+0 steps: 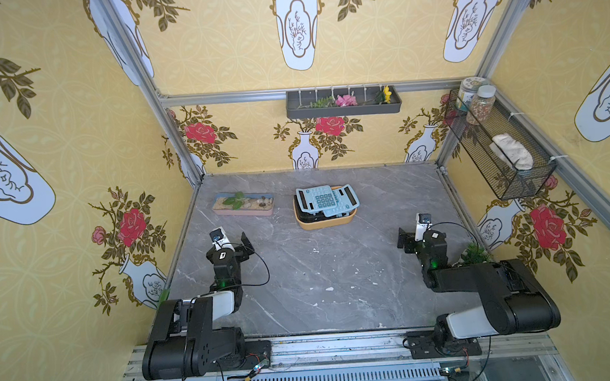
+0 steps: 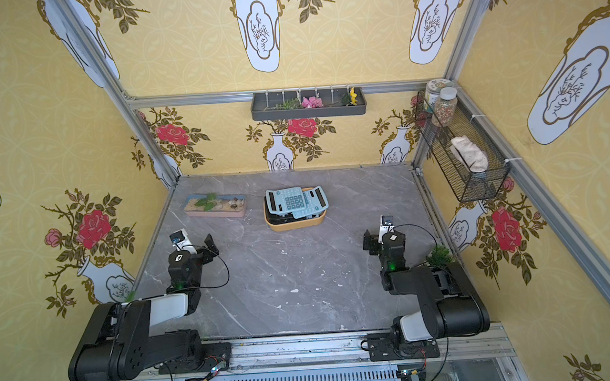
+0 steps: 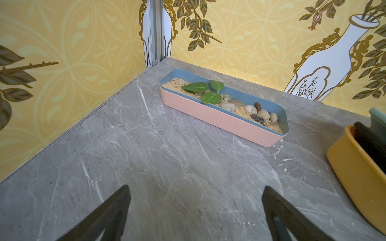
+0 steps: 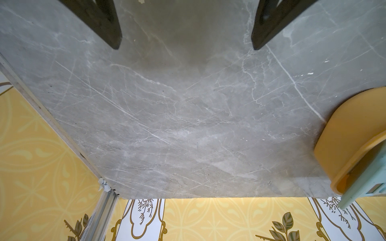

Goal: Put the calculator in the storage box
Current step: Reset both arms

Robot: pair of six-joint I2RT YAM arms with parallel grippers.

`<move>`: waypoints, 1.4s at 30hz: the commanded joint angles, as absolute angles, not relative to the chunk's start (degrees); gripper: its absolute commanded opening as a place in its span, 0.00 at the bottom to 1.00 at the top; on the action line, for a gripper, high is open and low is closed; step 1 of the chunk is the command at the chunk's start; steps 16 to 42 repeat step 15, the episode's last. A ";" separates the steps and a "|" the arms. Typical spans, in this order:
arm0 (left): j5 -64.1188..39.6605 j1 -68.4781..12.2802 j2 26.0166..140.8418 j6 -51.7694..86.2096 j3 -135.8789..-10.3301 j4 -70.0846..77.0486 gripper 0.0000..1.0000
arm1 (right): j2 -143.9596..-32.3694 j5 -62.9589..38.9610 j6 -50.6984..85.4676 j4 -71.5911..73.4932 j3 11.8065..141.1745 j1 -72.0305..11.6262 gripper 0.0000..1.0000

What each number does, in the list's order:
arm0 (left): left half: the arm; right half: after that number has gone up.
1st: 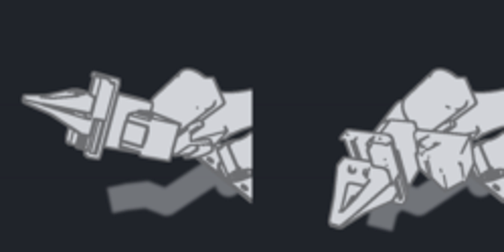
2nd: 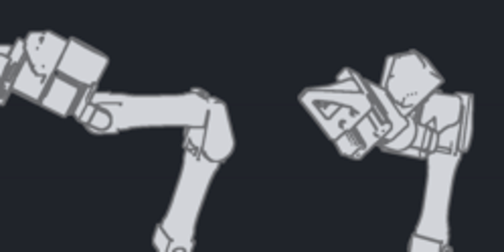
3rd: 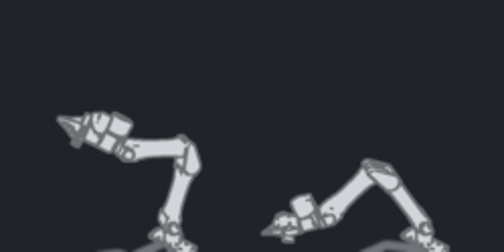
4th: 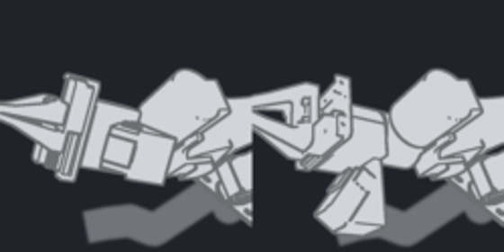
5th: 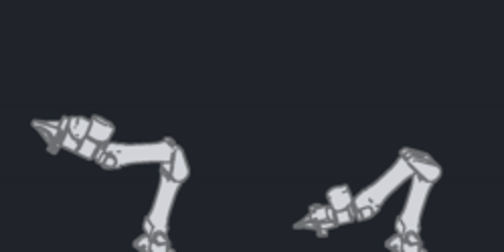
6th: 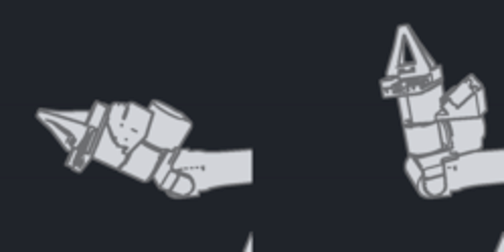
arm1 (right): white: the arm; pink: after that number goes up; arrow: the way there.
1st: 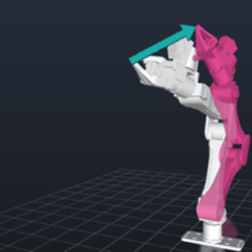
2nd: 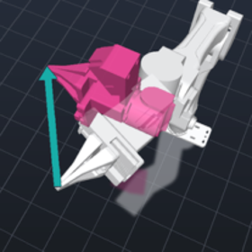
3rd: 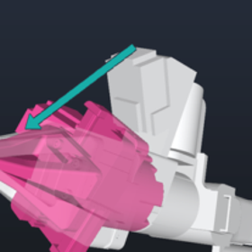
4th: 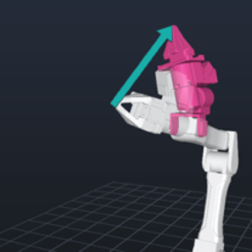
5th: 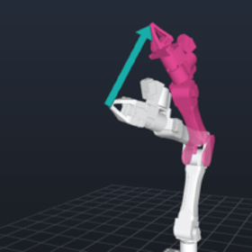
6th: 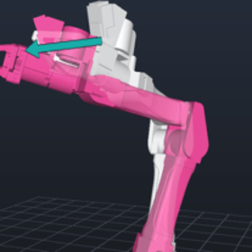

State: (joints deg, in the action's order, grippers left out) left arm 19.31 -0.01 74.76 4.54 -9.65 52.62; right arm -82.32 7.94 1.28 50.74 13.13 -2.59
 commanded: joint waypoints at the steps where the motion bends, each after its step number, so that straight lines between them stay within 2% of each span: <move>1: 18.81 0.01 74.78 4.22 -9.57 54.10 1.00 | -82.18 8.63 1.59 52.31 13.20 -2.62 0.97; 12: 18.91 0.01 74.64 4.22 -9.45 54.06 1.00 | -82.64 5.29 2.02 51.02 14.09 -0.92 0.97; 42: 18.87 0.00 74.70 4.31 -9.58 53.99 1.00 | -82.16 5.56 1.98 51.44 13.62 -0.90 0.97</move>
